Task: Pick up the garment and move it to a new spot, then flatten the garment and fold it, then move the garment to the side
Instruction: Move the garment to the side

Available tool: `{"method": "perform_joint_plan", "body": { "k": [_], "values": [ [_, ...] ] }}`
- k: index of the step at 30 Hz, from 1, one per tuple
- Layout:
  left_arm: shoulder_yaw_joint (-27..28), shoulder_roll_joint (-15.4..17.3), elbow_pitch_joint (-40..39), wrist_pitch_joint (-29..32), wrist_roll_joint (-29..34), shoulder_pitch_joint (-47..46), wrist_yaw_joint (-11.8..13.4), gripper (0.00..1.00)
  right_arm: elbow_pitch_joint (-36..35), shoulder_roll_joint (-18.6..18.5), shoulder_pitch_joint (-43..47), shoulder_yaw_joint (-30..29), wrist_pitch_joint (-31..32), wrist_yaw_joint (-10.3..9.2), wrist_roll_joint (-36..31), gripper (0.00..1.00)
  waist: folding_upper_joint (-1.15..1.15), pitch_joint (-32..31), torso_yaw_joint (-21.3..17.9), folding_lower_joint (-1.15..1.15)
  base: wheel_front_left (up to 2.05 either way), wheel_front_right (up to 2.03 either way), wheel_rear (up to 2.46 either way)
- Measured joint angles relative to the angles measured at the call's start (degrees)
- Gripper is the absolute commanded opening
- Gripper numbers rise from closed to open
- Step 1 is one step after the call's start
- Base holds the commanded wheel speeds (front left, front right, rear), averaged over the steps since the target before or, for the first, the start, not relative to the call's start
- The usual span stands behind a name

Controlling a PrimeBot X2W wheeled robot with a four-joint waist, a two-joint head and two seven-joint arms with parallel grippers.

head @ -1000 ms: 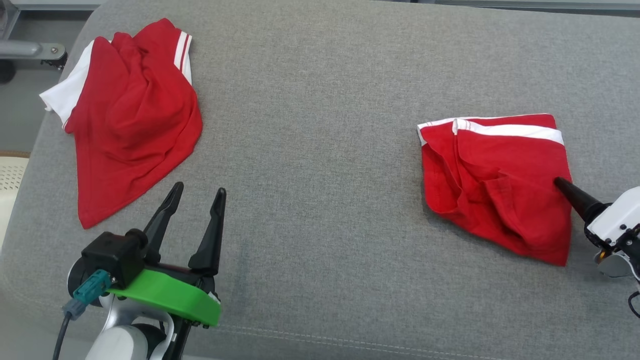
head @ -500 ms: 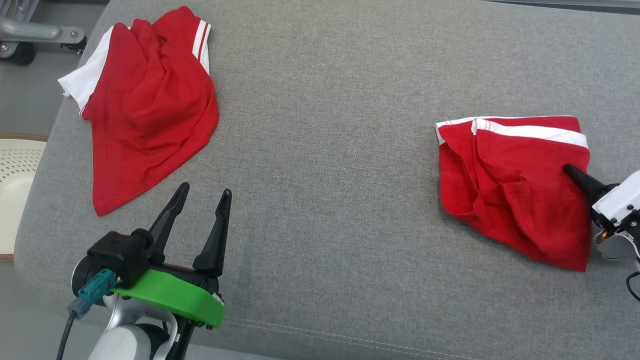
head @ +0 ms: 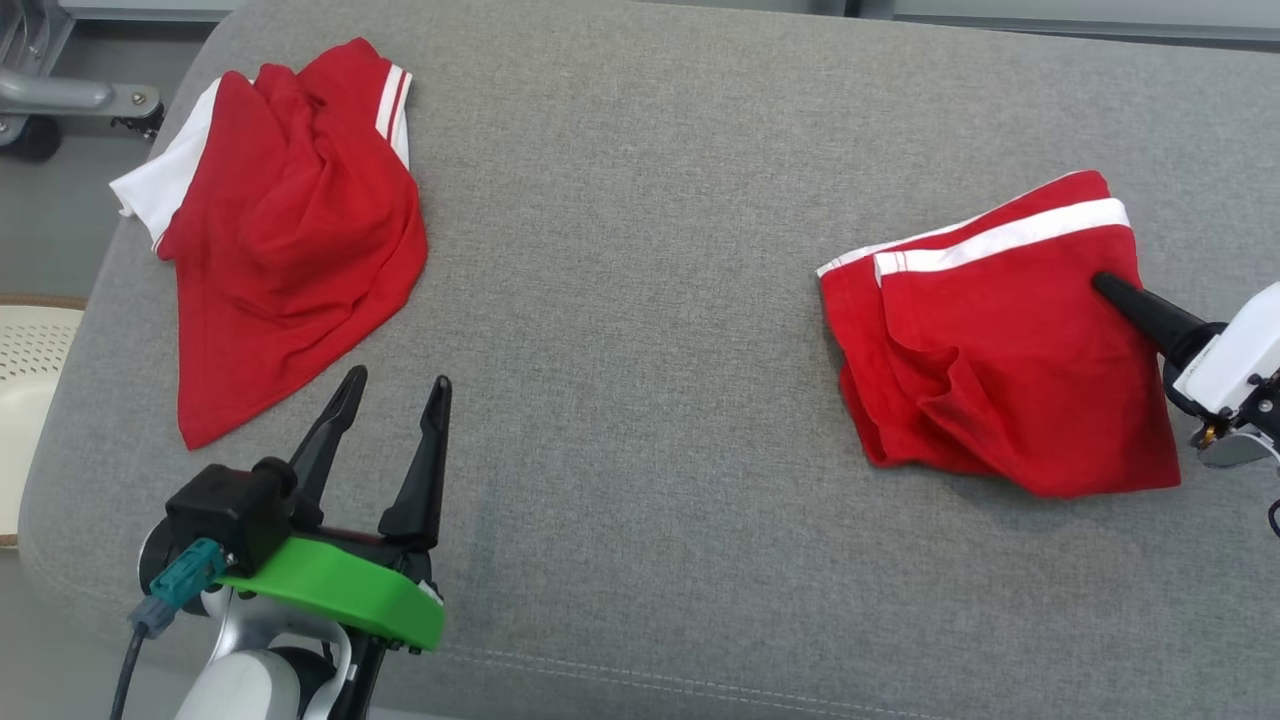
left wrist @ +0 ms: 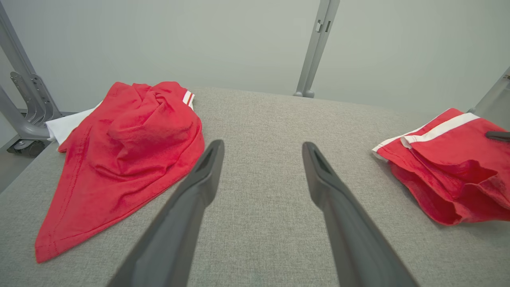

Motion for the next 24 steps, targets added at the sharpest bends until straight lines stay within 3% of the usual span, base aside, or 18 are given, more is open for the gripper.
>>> {"method": "perform_joint_plan", "body": {
  "k": [11,16,18,24],
  "values": [
    [-0.1,-0.3,-0.2,-0.5,-0.1,0.0,0.2,1.00,-2.1,-1.9,-0.7,-3.0,-1.1,-0.12,0.1,0.00,0.00,0.0,-1.5,0.00,0.00,0.00,0.00],
    [0.0,-0.3,-0.1,-0.9,-0.1,0.0,0.2,1.00,-1.7,-3.3,-0.6,-2.5,-2.6,-0.59,-2.9,0.00,0.00,-0.3,-1.7,0.00,0.00,0.00,0.00],
    [0.7,-0.2,-0.4,-0.9,-0.1,0.0,0.3,1.00,-2.0,-2.1,-0.6,-2.8,-2.2,-0.67,-0.4,0.00,0.00,-0.4,-2.0,0.00,0.00,0.00,0.00],
    [0.3,0.3,-1.2,-0.5,-0.1,0.0,0.3,1.00,0.8,-5.3,-0.5,-2.7,-2.2,-3.10,-2.9,0.00,0.00,0.2,-2.8,0.00,0.00,0.00,0.00]
  ]
}}
